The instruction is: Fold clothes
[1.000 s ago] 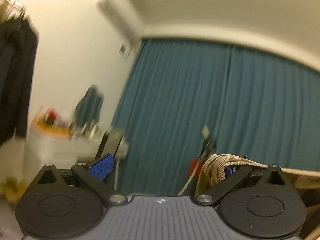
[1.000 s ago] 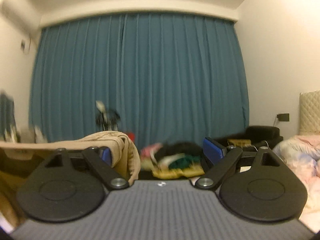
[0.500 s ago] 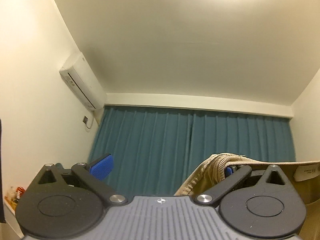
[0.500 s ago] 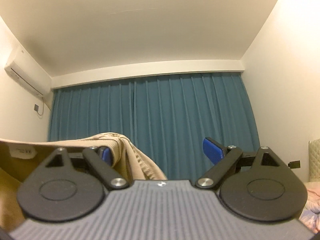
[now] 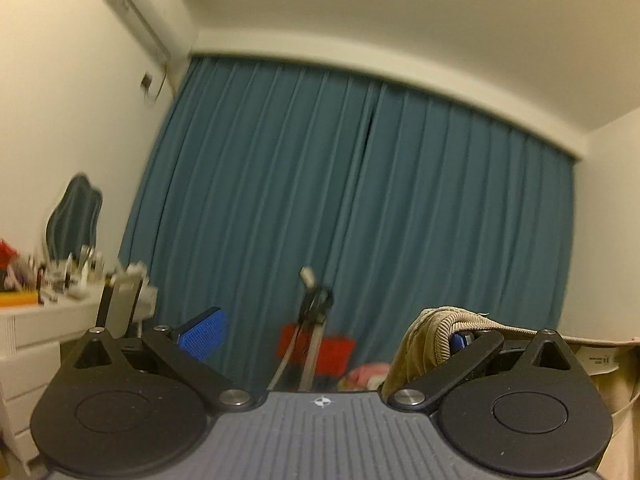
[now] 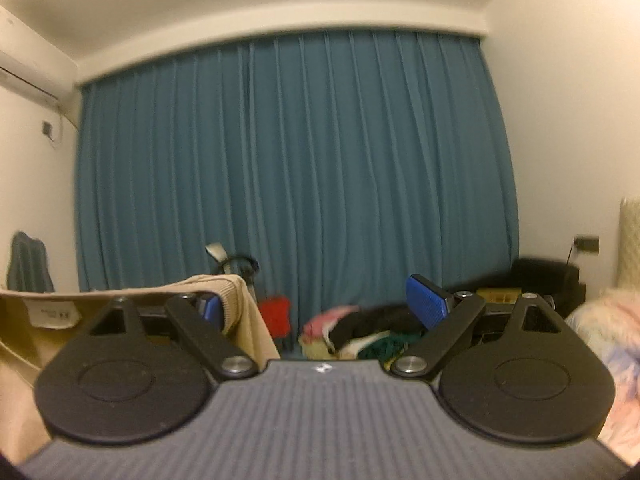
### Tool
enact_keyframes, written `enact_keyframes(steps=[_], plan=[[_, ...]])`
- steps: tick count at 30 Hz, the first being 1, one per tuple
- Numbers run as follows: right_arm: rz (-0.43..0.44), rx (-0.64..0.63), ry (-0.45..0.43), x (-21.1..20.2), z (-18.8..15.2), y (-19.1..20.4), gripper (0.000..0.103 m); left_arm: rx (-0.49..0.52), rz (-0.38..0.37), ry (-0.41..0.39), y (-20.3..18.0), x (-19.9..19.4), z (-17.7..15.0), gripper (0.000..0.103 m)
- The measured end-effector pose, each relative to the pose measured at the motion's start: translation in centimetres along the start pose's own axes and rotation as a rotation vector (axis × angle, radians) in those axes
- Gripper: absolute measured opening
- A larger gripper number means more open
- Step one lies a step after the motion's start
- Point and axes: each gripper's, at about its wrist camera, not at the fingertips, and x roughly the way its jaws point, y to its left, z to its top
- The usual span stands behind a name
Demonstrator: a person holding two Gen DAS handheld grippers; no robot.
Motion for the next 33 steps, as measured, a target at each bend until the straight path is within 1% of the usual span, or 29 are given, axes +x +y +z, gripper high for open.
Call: enact_keyframes(steps=[4,6,7,9,10,13,14,15,17,18,19,20,21,23,24,25,26,27,29,31,33], plan=[[-0.041,0.015,0.053,9.6,-2.4,0.7,0.09,-0.015,0.082,0.042,-0.6,10.5,-3.0,0.103],[-0.071,0.02,0.064,14.4,-3.9,1.3,0.09,-0.037,0.104,0.056,-0.5,16.4,-4.2,0.103],[-0.086,0.023,0.07,16.9,-4.8,1.6,0.09,-0.046,0.113,0.064,-0.5,19.1,-5.7,0.103],[-0.106,0.022,0.088,21.8,-7.8,1.8,0.09,-0.053,0.133,0.096,0.4,25.0,-8.6,0.103],[-0.111,0.016,0.117,24.2,-10.5,1.7,0.09,-0.052,0.14,0.123,0.9,27.8,-10.5,0.103],[-0.125,-0.002,0.203,31.5,-18.4,1.4,0.09,-0.047,0.144,0.243,3.0,37.0,-18.2,0.103],[-0.13,-0.008,0.232,33.9,-21.1,1.3,0.09,-0.043,0.141,0.292,3.7,39.8,-21.2,0.103],[-0.132,-0.013,0.267,35.4,-23.9,1.1,0.09,-0.036,0.136,0.348,4.4,42.2,-24.6,0.103],[-0.13,-0.024,0.367,38.5,-30.5,0.6,0.09,-0.023,0.127,0.458,5.9,47.1,-31.4,0.103],[-0.127,-0.031,0.419,40.0,-33.6,0.6,0.09,-0.01,0.105,0.531,6.5,49.3,-34.4,0.103],[-0.105,-0.049,0.487,41.1,-35.6,0.7,0.09,0.009,0.066,0.62,7.1,51.4,-37.2,0.103],[-0.084,-0.068,0.555,42.2,-37.6,0.7,0.09,0.037,0.039,0.692,7.4,52.7,-39.3,0.101],[-0.062,-0.086,0.623,43.3,-39.6,0.8,0.09,0.073,0.022,0.746,7.4,53.3,-40.7,0.1],[-0.018,-0.123,0.757,45.4,-43.5,0.9,0.09,0.146,-0.012,0.855,7.3,54.5,-43.6,0.102],[0.0,-0.118,0.769,45.6,-43.4,1.2,0.09,0.182,-0.03,0.909,7.3,55.1,-45.1,0.103],[0.018,-0.114,0.781,45.7,-43.3,1.4,0.09,0.203,-0.041,0.935,7.2,55.4,-45.4,0.103],[0.036,-0.114,0.786,45.6,-42.8,1.5,0.09,0.207,-0.045,0.935,7.1,55.4,-44.7,0.103],[0.05,-0.117,0.774,45.1,-41.8,1.9,0.089,0.212,-0.05,0.935,7.0,55.3,-44.0,0.103],[0.077,-0.123,0.749,44.1,-39.8,2.6,0.089,0.207,-0.052,0.902,6.9,54.7,-42.1,0.103],[0.096,-0.112,0.719,42.7,-37.7,3.1,0.09,0.207,-0.054,0.86,6.9,52.3,-40.1,0.103],[0.102,-0.075,0.69,40.2,-36.0,3.6,0.09,0.205,-0.058,0.817,5.9,48.2,-37.7,0.103]])
